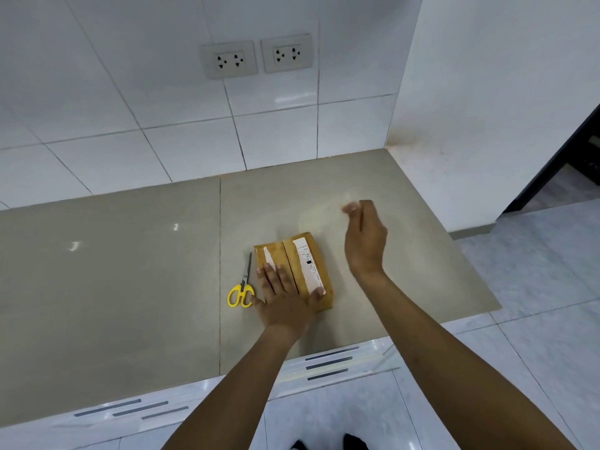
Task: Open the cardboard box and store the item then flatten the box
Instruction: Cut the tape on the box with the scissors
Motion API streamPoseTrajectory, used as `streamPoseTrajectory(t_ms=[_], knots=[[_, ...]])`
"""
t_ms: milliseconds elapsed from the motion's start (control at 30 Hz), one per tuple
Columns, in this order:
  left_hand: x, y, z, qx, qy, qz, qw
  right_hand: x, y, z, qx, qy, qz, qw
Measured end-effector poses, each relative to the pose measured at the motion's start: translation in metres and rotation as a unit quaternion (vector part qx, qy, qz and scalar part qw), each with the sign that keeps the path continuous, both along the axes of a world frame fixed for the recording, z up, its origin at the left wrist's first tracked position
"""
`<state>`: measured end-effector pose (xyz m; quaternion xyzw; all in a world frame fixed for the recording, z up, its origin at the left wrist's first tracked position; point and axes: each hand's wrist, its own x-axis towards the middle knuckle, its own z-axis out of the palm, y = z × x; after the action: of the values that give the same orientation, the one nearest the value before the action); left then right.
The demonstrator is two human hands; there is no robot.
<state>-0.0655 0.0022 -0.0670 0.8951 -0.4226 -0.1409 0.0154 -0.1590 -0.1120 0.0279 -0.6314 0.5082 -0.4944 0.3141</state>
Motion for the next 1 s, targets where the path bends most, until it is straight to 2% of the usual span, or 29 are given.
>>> streamPoseTrajectory(t_ms=[67,167,300,400,467,600,767,900,1000], knots=[[0.0,0.0,0.0,-0.001,-0.005,-0.004,1.0,-0.011,-0.01,0.004,-0.048,0.034,-0.038,0.998],[0.0,0.001,0.0,-0.003,-0.008,-0.013,1.0,-0.029,-0.009,-0.012,-0.135,0.143,-0.05,0.979],[0.001,0.002,0.001,-0.009,-0.003,-0.017,1.0,-0.055,0.016,-0.073,-0.208,0.327,0.008,0.922],[0.001,0.001,0.001,-0.01,0.01,-0.015,1.0,-0.07,0.043,-0.118,-0.181,0.453,0.11,0.866],[0.001,0.001,0.002,-0.014,0.014,-0.016,1.0,-0.075,0.057,-0.133,-0.124,0.483,0.153,0.853],[0.003,0.002,0.004,-0.018,0.024,-0.02,0.999,-0.068,0.062,-0.131,-0.06,0.498,0.162,0.85],[0.01,0.003,0.012,-0.033,0.053,-0.046,0.997,-0.06,0.051,-0.112,0.002,0.468,0.145,0.872],[0.019,0.007,0.019,-0.05,0.045,-0.069,0.995,-0.047,0.052,-0.094,-0.031,0.324,0.158,0.932],[0.019,0.005,0.024,-0.034,0.049,-0.077,0.995,-0.029,0.057,-0.08,-0.006,0.256,0.226,0.94]])
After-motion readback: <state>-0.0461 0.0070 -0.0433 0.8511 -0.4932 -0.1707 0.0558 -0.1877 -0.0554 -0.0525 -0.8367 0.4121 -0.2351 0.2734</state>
